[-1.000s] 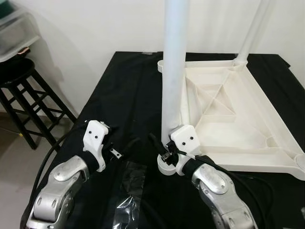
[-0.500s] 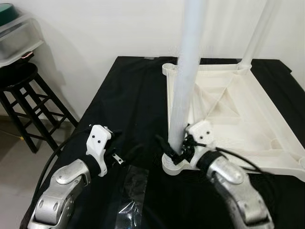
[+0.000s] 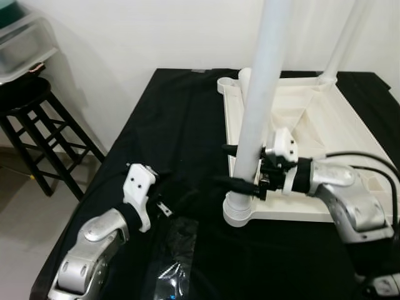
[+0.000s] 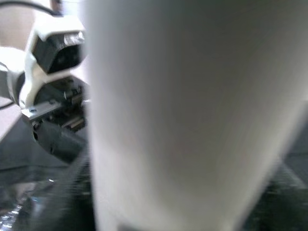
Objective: Building children table
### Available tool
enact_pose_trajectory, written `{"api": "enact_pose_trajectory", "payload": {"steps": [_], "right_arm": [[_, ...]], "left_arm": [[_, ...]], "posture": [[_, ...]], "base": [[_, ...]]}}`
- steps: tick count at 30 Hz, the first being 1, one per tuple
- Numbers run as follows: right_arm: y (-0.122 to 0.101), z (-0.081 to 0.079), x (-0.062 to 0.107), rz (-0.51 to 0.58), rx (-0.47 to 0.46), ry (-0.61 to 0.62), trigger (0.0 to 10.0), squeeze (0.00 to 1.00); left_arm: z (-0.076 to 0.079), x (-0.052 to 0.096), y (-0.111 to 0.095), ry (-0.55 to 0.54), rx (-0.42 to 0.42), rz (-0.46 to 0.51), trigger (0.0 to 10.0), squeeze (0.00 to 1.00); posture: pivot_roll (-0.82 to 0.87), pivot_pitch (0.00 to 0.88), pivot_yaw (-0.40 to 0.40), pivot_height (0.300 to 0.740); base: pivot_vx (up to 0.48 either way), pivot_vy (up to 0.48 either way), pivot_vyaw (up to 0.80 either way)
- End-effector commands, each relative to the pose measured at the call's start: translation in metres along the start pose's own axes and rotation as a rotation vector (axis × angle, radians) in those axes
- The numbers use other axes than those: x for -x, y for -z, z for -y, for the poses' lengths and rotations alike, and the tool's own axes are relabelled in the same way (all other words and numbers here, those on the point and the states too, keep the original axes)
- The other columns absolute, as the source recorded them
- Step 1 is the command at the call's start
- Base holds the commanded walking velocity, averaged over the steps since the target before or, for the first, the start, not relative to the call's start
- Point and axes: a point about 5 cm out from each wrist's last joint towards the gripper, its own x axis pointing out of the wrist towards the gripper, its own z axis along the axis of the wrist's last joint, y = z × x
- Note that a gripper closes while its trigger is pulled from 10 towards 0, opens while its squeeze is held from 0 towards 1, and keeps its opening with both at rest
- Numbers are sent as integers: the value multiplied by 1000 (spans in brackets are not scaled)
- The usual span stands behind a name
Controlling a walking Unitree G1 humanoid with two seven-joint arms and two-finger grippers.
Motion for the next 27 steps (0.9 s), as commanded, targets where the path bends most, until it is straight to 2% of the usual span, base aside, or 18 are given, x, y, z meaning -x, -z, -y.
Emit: {"api": "enact_pose_trajectory", "payload": {"steps": [1, 3, 5, 6, 8, 11, 13, 14, 15, 16, 18, 19, 20, 21, 24, 27], "right_arm": [[1, 4, 2, 34, -31, -7, 0, 0], [1, 4, 2, 34, -31, -7, 0, 0], [4, 6, 2, 57, -76, -38, 0, 0], [4, 6, 2, 57, -76, -38, 0, 0], [14, 4, 7, 45, -102, -21, 0, 0], [22, 0, 10, 33, -109, 13, 0, 0], [40, -11, 13, -12, -131, 134, 0, 0], [40, -11, 13, -12, -131, 134, 0, 0], [52, -17, 11, -69, -165, 235, 0, 0], [66, -23, 3, -144, -185, 441, 0, 0], [66, -23, 3, -144, -185, 441, 0, 0], [78, -44, -8, -209, -235, 620, 0, 0], [78, -44, -8, -209, -235, 620, 0, 0], [82, -70, -21, -221, -297, 817, 0, 0], [83, -69, -22, -223, -302, 832, 0, 0], [82, -57, -22, -213, -278, 819, 196, 0]], "left_arm": [[6, 2, 5, 33, 9, -11, 10000, 0], [6, 2, 5, 33, 9, -11, 10000, 0], [17, 6, 10, 121, 6, -30, 10000, 0], [17, 6, 10, 121, 6, -30, 10000, 0], [29, 11, 17, 219, -5, -58, 10000, 0], [34, 15, 21, 268, 1, -66, 10000, 0], [41, 22, 27, 335, 10, -80, 10000, 0], [41, 22, 27, 335, 10, -80, 10000, 0], [43, 24, 30, 358, 14, -84, 10000, 0], [45, 27, 33, 374, 23, -87, 10000, 0], [45, 27, 33, 374, 23, -87, 10000, 0], [47, 30, 35, 388, 40, -92, 10000, 0], [47, 30, 35, 388, 40, -92, 10000, 0], [48, 31, 40, 393, 72, -87, 10000, 0], [48, 29, 41, 387, 86, -78, 10000, 0], [47, 27, 42, 390, 98, -66, 10000, 0]], "posture": [[22, 78, 10, 740], [22, 78, 10, 740], [19, 76, 7, 740], [19, 76, 7, 740], [13, 75, 6, 740], [8, 76, 3, 740], [4, 78, 4, 740], [4, 78, 4, 740], [0, 76, -12, 740], [0, 76, -18, 740], [0, 76, -18, 740], [-9, 84, -7, 740], [-9, 84, -7, 740], [-21, 79, 6, 740], [-38, 68, 20, 740], [-42, 63, 7, 740]], "base": [[0, 0, 0], [0, 0, 0], [0, 0, 0], [0, 0, 0], [0, 0, 0], [0, 0, 0], [0, 0, 0], [0, 0, 0], [0, 0, 0], [0, 0, 0], [0, 0, 0], [0, 0, 0], [0, 0, 0], [0, 0, 0], [0, 0, 0], [0, 0, 0]]}}
